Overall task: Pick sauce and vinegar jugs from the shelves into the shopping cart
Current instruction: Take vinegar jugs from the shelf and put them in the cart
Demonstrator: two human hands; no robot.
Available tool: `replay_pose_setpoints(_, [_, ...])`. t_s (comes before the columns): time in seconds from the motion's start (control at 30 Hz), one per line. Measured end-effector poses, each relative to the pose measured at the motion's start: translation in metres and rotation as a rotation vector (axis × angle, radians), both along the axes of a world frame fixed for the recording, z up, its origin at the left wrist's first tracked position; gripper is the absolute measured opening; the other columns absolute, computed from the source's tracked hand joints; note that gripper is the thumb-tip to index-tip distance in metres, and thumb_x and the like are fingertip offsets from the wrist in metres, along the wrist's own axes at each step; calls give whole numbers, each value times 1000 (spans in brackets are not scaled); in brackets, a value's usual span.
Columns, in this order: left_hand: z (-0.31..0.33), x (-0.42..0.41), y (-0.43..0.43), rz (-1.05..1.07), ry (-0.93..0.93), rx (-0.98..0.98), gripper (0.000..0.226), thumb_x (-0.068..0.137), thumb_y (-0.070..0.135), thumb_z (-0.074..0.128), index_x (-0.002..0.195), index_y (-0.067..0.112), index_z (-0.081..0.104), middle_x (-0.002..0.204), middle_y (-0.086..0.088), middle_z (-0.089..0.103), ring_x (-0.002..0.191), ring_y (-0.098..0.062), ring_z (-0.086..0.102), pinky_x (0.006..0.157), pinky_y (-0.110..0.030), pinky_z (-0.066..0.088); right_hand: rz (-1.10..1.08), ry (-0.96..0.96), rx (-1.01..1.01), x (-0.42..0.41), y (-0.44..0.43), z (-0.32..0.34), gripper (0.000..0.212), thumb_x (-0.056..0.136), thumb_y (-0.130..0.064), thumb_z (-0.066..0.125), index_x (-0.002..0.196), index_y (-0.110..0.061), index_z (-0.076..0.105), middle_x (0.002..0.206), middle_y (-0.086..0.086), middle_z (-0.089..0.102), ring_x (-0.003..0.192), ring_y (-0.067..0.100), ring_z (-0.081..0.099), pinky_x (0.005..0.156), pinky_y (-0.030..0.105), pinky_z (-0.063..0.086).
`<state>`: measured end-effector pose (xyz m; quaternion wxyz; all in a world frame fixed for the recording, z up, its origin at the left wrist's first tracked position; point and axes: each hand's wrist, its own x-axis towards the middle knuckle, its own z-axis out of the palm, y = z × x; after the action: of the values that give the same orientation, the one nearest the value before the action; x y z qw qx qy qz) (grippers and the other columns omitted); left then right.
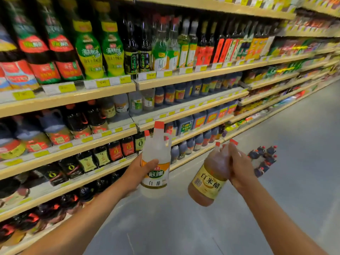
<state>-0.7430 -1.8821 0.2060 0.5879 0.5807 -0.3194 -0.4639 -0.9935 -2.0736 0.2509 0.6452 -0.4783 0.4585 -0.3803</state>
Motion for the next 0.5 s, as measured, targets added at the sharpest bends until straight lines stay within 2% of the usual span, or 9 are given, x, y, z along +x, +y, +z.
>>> replay_pose_setpoints(0.07, [-4, 19, -12, 83, 12, 10, 74, 64, 64, 73, 129, 34, 55, 119, -2, 74, 105, -20, 73, 86, -37, 59, 50, 11, -12, 31, -28, 0, 31, 101, -38, 58, 86, -13, 68, 85, 9, 72, 82, 24, 68, 75, 36, 55])
replay_pose_setpoints(0.17, [-11, 49, -26, 162, 12, 5, 80, 60, 75, 78, 127, 39, 55, 121, 1, 74, 110, -21, 71, 96, -47, 55, 123, 24, -28, 80, -59, -1, 37, 99, -42, 61, 98, -6, 66, 95, 18, 67, 93, 30, 67, 83, 43, 54])
replay_pose_setpoints(0.23, [-13, 68, -33, 191, 7, 7, 83, 59, 79, 77, 129, 41, 54, 124, 4, 72, 115, -21, 68, 102, -50, 51, 153, 10, -16, 110, -77, -2, 35, 100, -41, 60, 97, -6, 64, 94, 18, 65, 94, 30, 65, 82, 42, 54])
replay_pose_setpoints(0.3, [-13, 84, -40, 226, 28, 0, 82, 59, 79, 77, 128, 42, 55, 126, 6, 71, 118, -19, 67, 104, -49, 49, 199, 2, -17, 139, -91, 0, 36, 99, -42, 60, 99, -7, 64, 98, 19, 64, 97, 30, 65, 84, 43, 55])
replay_pose_setpoints(0.4, [-12, 107, -52, 262, 62, 9, 85, 58, 75, 81, 129, 36, 56, 123, 3, 73, 115, -20, 69, 100, -45, 52, 267, 3, -33, 178, -105, 2, 53, 89, -52, 66, 109, -3, 66, 104, 21, 66, 100, 33, 67, 91, 50, 55])
replay_pose_setpoints(0.5, [-10, 121, -64, 315, 65, 24, 57, 77, 59, 76, 125, 36, 57, 118, 5, 75, 115, -24, 68, 98, -45, 53, 322, 12, -3, 207, -122, -1, 43, 99, -46, 58, 107, -4, 67, 100, 18, 70, 95, 29, 70, 82, 44, 57])
